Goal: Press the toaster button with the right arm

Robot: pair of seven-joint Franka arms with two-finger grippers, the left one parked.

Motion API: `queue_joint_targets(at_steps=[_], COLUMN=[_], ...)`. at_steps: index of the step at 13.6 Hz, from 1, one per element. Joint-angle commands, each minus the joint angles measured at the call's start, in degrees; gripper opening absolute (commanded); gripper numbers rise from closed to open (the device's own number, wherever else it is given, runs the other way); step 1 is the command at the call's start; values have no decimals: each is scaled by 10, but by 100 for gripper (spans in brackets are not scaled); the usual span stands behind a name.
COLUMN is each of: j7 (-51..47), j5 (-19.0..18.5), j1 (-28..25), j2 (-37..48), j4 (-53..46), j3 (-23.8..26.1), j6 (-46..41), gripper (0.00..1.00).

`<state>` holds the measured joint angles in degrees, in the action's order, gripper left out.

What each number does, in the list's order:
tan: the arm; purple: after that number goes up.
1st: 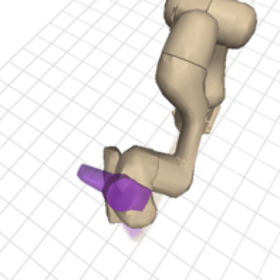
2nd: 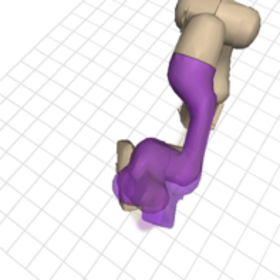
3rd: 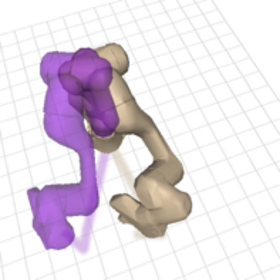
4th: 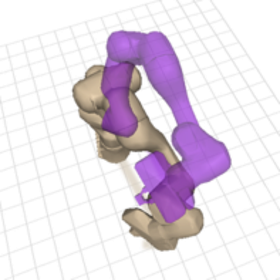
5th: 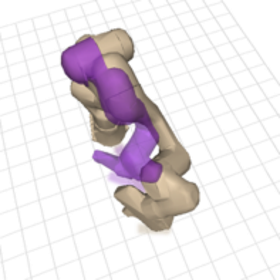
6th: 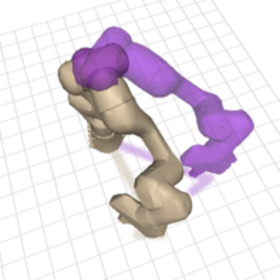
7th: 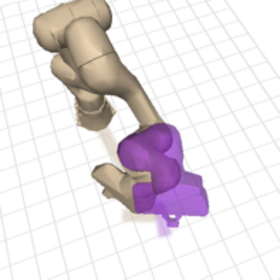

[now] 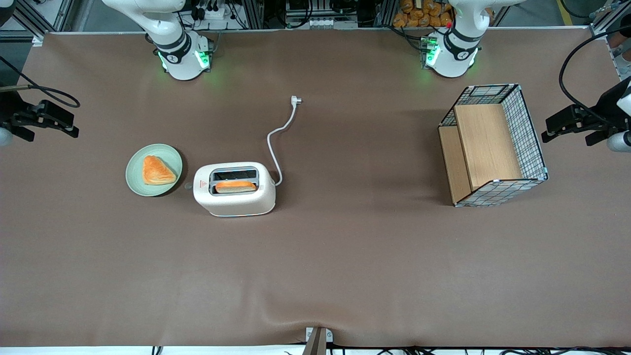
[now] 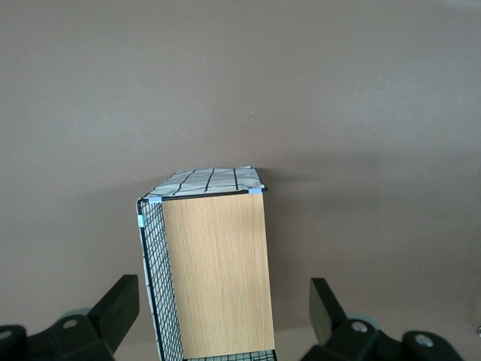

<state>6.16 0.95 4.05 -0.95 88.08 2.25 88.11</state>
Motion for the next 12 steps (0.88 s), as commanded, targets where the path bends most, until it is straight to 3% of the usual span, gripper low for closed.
queue_joint_targets(at_steps=[1,12], j7=[-6,-13], j5=[-8,-9], j1=[-2,3], j2=[-13,-12], j4=[-22,-32], j3=[4,0], j6=[-7,-10], gripper=[100,100])
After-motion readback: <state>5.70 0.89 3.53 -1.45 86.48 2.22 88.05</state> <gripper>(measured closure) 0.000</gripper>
